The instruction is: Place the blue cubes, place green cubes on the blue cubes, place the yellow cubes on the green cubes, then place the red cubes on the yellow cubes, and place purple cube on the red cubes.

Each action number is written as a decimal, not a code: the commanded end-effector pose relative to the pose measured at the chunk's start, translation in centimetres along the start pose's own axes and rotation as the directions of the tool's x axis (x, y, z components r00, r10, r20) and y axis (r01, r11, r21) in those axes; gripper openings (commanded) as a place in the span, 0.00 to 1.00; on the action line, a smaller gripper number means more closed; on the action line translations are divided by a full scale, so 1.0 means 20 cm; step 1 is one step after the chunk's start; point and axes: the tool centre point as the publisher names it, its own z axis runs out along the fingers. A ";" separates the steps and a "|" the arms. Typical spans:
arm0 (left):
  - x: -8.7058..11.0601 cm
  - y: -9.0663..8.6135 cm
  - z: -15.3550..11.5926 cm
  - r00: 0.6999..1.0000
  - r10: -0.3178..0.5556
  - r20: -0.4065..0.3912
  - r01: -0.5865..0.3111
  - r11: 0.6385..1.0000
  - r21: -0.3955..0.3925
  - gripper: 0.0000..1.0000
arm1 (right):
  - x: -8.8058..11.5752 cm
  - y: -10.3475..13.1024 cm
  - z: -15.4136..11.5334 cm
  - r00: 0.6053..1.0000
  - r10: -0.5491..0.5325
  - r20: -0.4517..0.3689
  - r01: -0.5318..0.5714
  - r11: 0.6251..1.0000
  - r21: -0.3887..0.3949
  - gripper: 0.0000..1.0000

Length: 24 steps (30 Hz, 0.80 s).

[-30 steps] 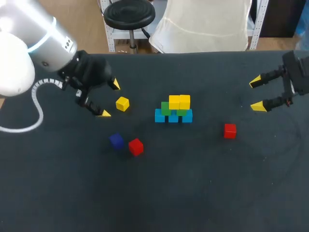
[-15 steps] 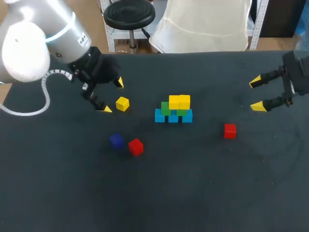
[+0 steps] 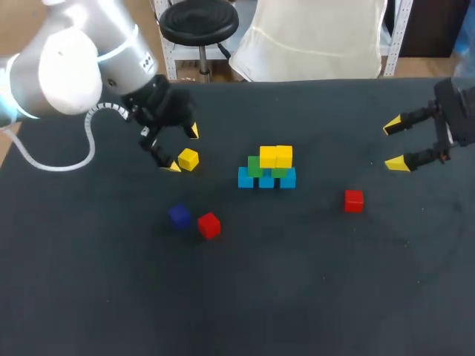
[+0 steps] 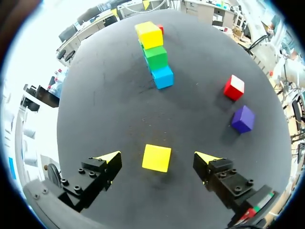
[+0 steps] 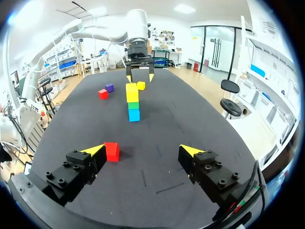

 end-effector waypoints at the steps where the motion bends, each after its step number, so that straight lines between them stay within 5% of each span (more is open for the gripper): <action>1: 0.01 0.04 0.02 1.000 0.005 -0.005 -0.005 0.997 0.079 1.00 | 0.00 -0.01 0.00 1.000 -0.001 0.003 0.001 1.000 -0.002 1.00; 3: 0.01 0.04 0.02 1.000 0.007 -0.004 -0.006 0.997 0.081 1.00 | 0.00 -0.01 0.00 1.000 -0.001 0.003 0.001 1.000 -0.002 1.00; 5: 0.01 0.04 0.02 1.000 0.009 -0.002 -0.009 0.997 0.082 0.89 | 0.00 -0.01 0.00 1.000 -0.001 0.003 0.001 1.000 -0.002 1.00; 6: 0.01 0.04 0.03 1.000 0.014 0.001 -0.014 0.997 0.080 0.74 | 0.00 -0.01 0.00 1.000 -0.001 0.003 0.001 1.000 -0.002 1.00; 7: 0.01 0.04 0.03 1.000 0.017 0.004 -0.018 0.997 0.078 0.44 | 0.00 -0.01 0.00 1.000 -0.001 0.003 0.001 1.000 -0.002 1.00; 9: 0.01 0.04 0.03 1.000 0.021 0.000 -0.021 0.996 0.082 0.35 | 0.00 -0.01 0.00 1.000 -0.001 0.003 0.001 1.000 -0.002 1.00; 11: 0.01 0.03 0.03 1.000 0.023 0.005 -0.023 0.997 0.080 0.00 | 0.00 -0.01 0.00 1.000 -0.001 0.003 0.001 1.000 -0.002 1.00; 24: -0.01 0.01 -0.01 1.000 0.016 0.003 -0.016 0.999 0.047 0.00 | 0.00 -0.01 0.00 1.000 -0.001 0.003 0.001 1.000 -0.002 1.00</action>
